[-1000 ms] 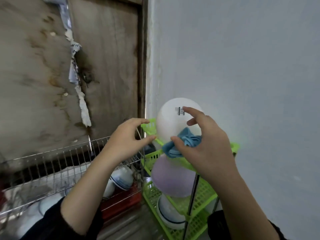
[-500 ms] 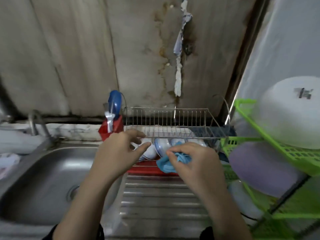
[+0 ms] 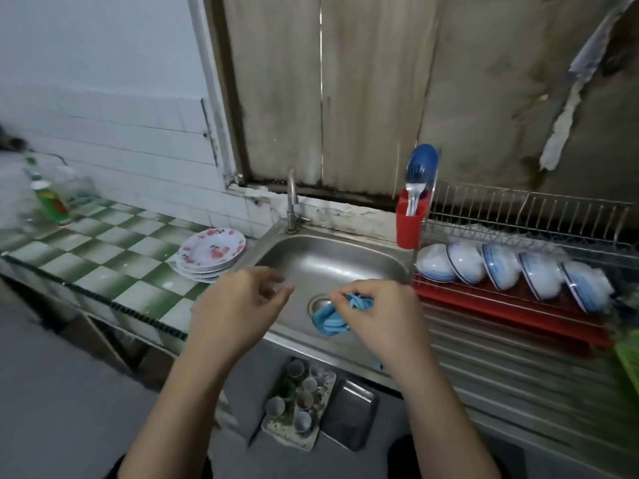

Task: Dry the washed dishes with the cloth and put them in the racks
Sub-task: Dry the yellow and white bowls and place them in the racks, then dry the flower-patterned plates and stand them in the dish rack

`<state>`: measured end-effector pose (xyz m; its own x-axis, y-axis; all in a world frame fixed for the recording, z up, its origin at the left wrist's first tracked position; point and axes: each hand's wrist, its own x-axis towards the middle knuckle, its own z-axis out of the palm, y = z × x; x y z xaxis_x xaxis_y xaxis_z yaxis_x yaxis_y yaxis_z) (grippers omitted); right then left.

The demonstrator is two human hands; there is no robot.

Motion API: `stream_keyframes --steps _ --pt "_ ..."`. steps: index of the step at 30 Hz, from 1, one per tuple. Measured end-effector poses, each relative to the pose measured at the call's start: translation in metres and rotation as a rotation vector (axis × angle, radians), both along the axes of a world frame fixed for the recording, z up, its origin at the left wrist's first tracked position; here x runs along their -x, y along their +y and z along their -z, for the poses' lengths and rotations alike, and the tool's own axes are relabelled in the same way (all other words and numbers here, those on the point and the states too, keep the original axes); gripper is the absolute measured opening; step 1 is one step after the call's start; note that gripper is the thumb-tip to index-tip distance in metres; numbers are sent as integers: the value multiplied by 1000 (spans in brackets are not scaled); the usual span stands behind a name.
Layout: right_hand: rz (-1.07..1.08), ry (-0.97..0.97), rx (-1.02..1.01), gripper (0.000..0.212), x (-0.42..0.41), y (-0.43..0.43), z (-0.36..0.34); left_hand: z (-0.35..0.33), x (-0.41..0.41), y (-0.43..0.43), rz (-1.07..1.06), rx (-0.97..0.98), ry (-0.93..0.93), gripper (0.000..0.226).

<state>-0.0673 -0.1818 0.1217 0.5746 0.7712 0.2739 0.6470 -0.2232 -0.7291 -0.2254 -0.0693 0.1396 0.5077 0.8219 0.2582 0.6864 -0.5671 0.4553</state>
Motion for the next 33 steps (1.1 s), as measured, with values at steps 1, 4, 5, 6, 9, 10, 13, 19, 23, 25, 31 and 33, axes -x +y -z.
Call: stream_keyframes --steps 1,4,5,6,9,10,13,19,23,25,31,33 --pt "-7 12 12 9 15 7 2 4 19 4 -33 6 2 23" --pt "-33 37 22 8 53 27 8 17 67 15 -120 43 10 21" --pt "-43 38 18 9 64 34 11 20 81 18 -140 52 11 21" --pt "-57 36 11 9 73 40 13 24 93 22 -162 60 8 21" --pt "-103 16 -33 16 95 64 25 34 123 31 -230 86 4 18" --pt "-113 11 -56 20 100 73 29 38 130 35 -248 93 2 16" --pt "-127 10 -73 25 110 101 39 48 146 50 -292 99 2 18" --pt "-186 7 -141 17 118 165 61 58 153 97 -329 89 42 22" --pt "-232 -1 -139 15 110 223 76 64 142 145 -331 96 50 21" --pt "-246 -15 -124 14 101 254 81 69 134 176 -338 109 58 21" --pt "-250 -43 -47 11 64 333 89 89 107 264 -361 145 94 22" --pt "-257 -22 37 15 53 354 93 97 97 288 -353 171 102 21"
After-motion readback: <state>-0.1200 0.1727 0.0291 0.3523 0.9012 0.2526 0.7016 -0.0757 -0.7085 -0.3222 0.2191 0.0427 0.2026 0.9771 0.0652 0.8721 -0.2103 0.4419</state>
